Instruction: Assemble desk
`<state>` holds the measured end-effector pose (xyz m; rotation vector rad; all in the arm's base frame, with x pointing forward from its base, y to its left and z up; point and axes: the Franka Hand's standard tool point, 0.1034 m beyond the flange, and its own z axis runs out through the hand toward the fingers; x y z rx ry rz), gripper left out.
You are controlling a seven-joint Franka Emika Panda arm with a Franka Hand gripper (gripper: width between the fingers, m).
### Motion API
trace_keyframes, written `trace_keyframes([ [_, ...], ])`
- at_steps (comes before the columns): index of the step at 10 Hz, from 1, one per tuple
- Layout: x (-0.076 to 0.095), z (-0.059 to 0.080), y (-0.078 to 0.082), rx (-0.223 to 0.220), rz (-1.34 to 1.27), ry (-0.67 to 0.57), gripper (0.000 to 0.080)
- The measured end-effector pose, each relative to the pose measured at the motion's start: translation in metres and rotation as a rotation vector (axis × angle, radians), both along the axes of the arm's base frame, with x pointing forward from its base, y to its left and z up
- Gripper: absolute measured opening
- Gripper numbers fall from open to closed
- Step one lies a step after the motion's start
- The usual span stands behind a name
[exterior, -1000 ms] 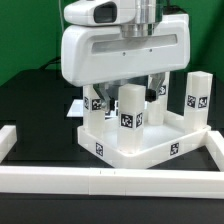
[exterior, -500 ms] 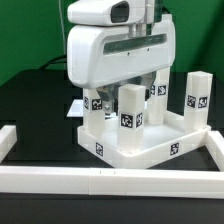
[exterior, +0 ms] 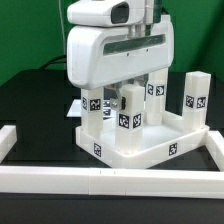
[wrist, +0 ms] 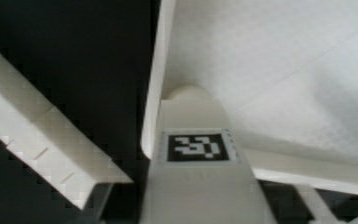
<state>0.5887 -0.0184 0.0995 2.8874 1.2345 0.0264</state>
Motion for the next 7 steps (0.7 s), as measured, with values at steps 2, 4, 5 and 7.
trace_keyframes([
  [2,-0.0005,-0.0001,-0.0014,0.004,-0.124,0.002,0.0289],
  [4,-0.0016,-0.0004,-0.0007,0.008,-0.331,-0.002,0.0289],
  [5,-0.0018,-0.0006,-0.0004,0.01,-0.42,-0.007,0.0289],
  [7,-0.0017,-0.0007,0.0,0.025,-0.592,-0.004,0.029],
])
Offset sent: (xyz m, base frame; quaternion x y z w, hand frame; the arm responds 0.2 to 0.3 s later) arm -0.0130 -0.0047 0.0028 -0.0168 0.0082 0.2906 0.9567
